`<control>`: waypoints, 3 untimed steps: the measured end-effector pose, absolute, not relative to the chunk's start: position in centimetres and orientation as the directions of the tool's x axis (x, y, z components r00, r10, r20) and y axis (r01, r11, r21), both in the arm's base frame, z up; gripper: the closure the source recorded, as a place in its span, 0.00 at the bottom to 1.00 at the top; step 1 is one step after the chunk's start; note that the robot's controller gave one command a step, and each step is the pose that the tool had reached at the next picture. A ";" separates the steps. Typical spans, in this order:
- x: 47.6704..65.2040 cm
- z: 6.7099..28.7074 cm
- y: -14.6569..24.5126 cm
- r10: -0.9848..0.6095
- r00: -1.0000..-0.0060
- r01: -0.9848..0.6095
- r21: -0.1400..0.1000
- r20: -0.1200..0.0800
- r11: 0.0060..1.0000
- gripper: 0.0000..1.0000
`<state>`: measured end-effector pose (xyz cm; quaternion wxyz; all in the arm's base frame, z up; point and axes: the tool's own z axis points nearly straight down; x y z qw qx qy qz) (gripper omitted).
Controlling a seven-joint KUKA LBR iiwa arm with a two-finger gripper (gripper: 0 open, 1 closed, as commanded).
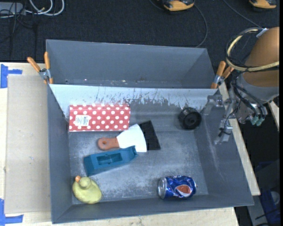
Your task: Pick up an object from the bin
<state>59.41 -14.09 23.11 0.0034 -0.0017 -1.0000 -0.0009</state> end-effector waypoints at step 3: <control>53.9 13.9 -7.1 -0.020 -1.000 -0.020 0.006 0.004 1.000 0.00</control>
Offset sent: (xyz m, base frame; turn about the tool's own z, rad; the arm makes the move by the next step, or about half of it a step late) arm -0.0213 0.0740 -0.0765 -0.0790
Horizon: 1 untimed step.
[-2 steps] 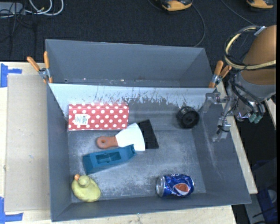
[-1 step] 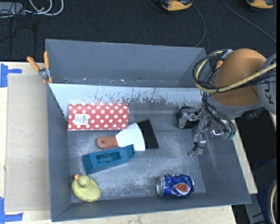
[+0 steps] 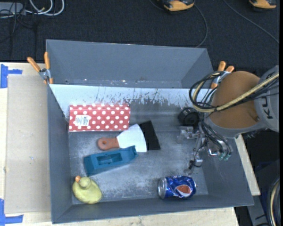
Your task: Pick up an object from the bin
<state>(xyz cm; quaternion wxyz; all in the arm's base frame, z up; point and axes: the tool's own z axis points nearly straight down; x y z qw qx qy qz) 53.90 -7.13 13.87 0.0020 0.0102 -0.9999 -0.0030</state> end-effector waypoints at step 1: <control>53.1 11.5 -4.5 -0.064 -0.998 -0.064 0.000 0.004 0.998 0.00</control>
Offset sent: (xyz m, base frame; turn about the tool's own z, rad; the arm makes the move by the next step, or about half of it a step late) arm -0.0481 0.0584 -0.0498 -0.1035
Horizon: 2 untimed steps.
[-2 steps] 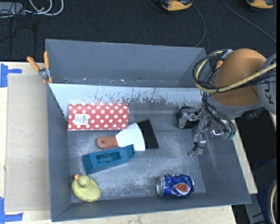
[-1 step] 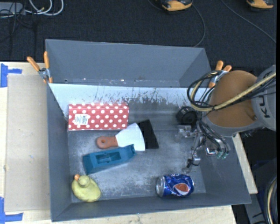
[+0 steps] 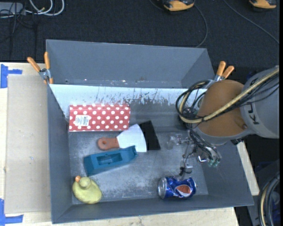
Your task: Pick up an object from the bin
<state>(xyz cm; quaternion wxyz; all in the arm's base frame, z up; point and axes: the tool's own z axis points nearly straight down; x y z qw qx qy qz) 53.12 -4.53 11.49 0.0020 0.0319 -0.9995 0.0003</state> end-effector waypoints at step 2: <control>48.8 7.6 -6.4 -0.172 -0.985 -0.172 0.000 0.004 0.985 1.00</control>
Offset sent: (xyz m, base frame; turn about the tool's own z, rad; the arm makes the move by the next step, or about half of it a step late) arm -0.0441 -0.0185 -0.0407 -0.1094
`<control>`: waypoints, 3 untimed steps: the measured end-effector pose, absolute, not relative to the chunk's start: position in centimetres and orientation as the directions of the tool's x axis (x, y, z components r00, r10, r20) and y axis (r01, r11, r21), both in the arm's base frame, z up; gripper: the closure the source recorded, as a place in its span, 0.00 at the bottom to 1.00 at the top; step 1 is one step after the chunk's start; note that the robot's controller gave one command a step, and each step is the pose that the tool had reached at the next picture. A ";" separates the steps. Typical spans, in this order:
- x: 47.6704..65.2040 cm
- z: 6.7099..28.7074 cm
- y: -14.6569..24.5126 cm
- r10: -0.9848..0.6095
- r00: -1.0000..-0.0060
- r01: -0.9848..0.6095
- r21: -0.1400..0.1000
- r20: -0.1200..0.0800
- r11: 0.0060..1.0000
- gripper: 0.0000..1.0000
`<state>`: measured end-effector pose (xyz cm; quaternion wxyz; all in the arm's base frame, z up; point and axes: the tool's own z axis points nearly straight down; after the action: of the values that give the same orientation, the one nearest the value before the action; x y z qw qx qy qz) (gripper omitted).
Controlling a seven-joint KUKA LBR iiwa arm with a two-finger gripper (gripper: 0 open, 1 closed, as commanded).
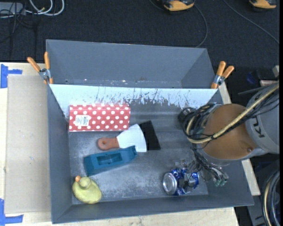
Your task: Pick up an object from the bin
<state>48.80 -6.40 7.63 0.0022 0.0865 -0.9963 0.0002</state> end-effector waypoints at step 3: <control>48.4 18.7 -6.4 -0.175 -0.984 -0.175 0.002 0.010 0.985 1.00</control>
Offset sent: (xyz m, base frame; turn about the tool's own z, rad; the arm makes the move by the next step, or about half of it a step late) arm 0.0168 -0.0021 0.1002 -0.0166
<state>48.43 -6.38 18.74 0.0052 0.0880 -0.9961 -0.0008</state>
